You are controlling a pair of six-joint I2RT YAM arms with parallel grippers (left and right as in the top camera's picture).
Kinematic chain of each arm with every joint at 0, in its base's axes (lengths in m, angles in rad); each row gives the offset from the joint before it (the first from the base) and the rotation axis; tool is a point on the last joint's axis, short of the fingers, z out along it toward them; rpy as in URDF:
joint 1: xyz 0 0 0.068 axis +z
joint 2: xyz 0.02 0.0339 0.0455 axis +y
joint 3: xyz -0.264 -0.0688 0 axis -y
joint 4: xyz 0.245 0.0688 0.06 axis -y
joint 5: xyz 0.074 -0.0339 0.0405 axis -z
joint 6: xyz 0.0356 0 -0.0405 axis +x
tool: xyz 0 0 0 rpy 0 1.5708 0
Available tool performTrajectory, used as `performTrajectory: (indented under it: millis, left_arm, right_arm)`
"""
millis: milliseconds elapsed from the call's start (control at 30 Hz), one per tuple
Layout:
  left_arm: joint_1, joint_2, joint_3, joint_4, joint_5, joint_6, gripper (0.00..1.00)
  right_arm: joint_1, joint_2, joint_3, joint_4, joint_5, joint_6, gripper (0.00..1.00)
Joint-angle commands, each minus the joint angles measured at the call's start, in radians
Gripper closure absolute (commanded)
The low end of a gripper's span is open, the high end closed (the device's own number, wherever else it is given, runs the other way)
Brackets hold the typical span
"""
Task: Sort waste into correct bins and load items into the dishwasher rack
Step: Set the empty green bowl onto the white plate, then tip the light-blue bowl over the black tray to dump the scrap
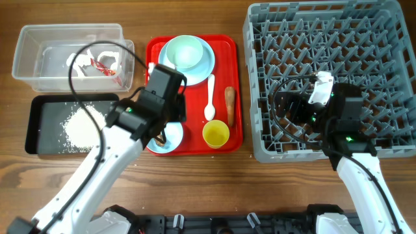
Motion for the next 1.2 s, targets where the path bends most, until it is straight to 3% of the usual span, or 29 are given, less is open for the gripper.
performTrajectory:
  millis: [0,133,367,467,700,867,1000,1167]
  left_arm:
    - [-0.011,0.068,-0.073,-0.020,0.060,-0.134,0.80]
    - [-0.012,0.151,-0.154,0.078,0.158,-0.134,0.81]
    - [-0.015,0.334,-0.165,0.135,0.164,-0.186,0.87]
    - [-0.015,0.385,-0.165,0.136,0.167,-0.186,0.94]
    - [-0.014,0.384,-0.151,0.179,0.168,-0.185,0.96]
    - [-0.009,0.294,-0.052,0.098,0.184,-0.152,0.96]
    - [0.084,0.149,-0.043,0.088,0.282,-0.046,0.96]
    - [0.363,0.006,-0.043,0.013,0.417,0.067,0.96]
  right_arm:
    - [0.006,0.004,0.024,0.003,-0.017,0.008,0.00]
    - [0.006,0.004,0.024,0.003,-0.017,0.008,0.00]
    - [0.006,0.004,0.024,0.002,-0.017,0.008,0.00]
    - [0.006,0.004,0.023,0.001,-0.017,0.008,0.00]
    - [0.006,0.004,0.024,0.001,-0.016,0.008,0.00]
    - [0.006,0.004,0.023,0.001,-0.016,0.008,0.00]
    - [0.006,0.004,0.023,-0.005,-0.016,0.008,0.00]
    - [0.006,0.004,0.023,-0.005,-0.016,0.008,0.00]
